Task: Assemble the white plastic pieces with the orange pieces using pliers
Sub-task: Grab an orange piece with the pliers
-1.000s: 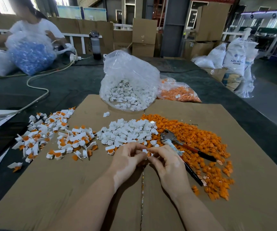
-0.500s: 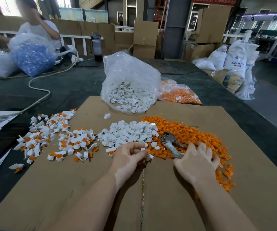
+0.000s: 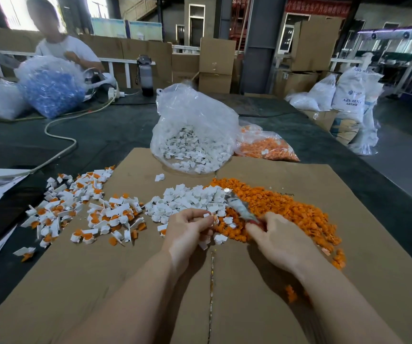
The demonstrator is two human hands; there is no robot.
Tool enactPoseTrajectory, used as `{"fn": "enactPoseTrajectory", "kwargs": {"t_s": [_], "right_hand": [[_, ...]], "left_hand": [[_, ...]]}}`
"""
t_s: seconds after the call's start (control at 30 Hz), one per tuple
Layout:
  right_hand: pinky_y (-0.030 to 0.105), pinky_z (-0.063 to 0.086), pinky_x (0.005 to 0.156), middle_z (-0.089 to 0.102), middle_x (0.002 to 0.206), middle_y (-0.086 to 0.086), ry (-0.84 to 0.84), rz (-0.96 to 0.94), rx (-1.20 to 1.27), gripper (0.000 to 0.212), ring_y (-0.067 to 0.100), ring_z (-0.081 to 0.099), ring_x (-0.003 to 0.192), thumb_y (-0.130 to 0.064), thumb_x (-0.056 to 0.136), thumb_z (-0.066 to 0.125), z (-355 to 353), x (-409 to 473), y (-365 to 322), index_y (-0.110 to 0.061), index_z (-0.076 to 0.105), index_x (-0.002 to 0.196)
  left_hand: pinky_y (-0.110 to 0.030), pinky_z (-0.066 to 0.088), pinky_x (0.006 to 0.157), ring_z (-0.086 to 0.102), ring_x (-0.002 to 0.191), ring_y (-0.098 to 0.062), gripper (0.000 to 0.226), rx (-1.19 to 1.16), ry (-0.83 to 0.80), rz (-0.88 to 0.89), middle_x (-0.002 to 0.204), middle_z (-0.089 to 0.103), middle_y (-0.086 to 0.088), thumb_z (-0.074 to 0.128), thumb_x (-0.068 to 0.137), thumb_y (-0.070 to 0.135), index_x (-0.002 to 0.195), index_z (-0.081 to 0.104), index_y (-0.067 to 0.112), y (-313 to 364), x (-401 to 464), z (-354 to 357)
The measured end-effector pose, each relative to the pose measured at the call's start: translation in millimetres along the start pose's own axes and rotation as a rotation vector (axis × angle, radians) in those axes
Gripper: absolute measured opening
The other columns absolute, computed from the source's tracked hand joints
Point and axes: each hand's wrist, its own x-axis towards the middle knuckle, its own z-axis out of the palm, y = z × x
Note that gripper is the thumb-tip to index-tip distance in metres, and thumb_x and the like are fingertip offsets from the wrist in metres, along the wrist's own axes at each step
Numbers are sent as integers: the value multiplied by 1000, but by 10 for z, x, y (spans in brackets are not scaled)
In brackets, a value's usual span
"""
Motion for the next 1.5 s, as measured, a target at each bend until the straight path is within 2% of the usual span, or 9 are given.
{"fn": "enactPoseTrajectory", "kwargs": {"t_s": [0.17,0.23,0.37,0.63,0.77,0.97,1.17,1.33,1.5], "right_hand": [[27,28,49,44,65,0,-251,-40,319,34,13,40,52,-42,93,44,-80,-58,-164,-12,52,79],[28,26,51,38,65,3,-314,-35,392,30,14,35,53,-39,93,45,-95,-63,-195,-14,46,76],[29,39,56,55,67,10,-459,20,594,28,22,52,62,-33,91,44,-105,-69,-227,-11,53,77],[29,45,53,55,67,12,-489,11,615,30,24,52,60,-32,95,40,-81,-103,-272,-8,50,81],[29,45,49,54,64,12,-406,-38,573,29,23,50,53,-32,98,38,-52,-151,-304,-8,44,83],[24,27,50,40,68,0,-207,-135,316,33,13,36,58,-38,98,40,4,-155,-318,-14,44,75],[27,29,56,41,68,-2,-140,-124,327,38,14,38,59,-48,92,46,108,-155,-252,-16,43,71],[27,41,66,47,86,-12,78,-18,287,42,9,49,81,-63,82,50,146,-89,-73,-22,52,91],[29,41,87,55,112,1,343,32,-148,53,18,49,108,-63,85,47,234,30,131,-18,51,113]], "left_hand": [[-19,47,46,55,48,-10,5,14,48,10,57,61,-5,60,87,1,89,64,1,148,54,5],[-19,48,46,56,45,-9,4,2,67,-3,54,61,-3,59,87,0,89,63,1,187,67,-3],[-14,44,40,55,40,-2,4,30,107,0,63,60,-8,58,88,-2,90,60,-2,238,88,2],[-15,47,46,54,52,-12,10,-36,169,-37,69,60,-10,57,87,-4,80,58,3,222,105,11],[-16,48,48,54,52,-11,12,-57,180,-40,70,60,-11,56,87,-5,79,58,3,225,90,45],[-22,50,56,55,54,-12,9,-60,189,-31,71,61,-11,57,87,-4,83,60,4,219,69,64],[-21,49,52,54,47,-9,5,-84,177,-41,65,60,-10,56,88,-3,89,60,1,175,50,46],[-18,47,50,53,49,-8,8,-16,114,34,68,60,-9,57,88,-1,95,61,0,86,-24,-18],[-23,44,59,52,61,-13,20,141,-14,87,68,58,-7,51,93,3,104,66,10,-71,-119,-74]]}}
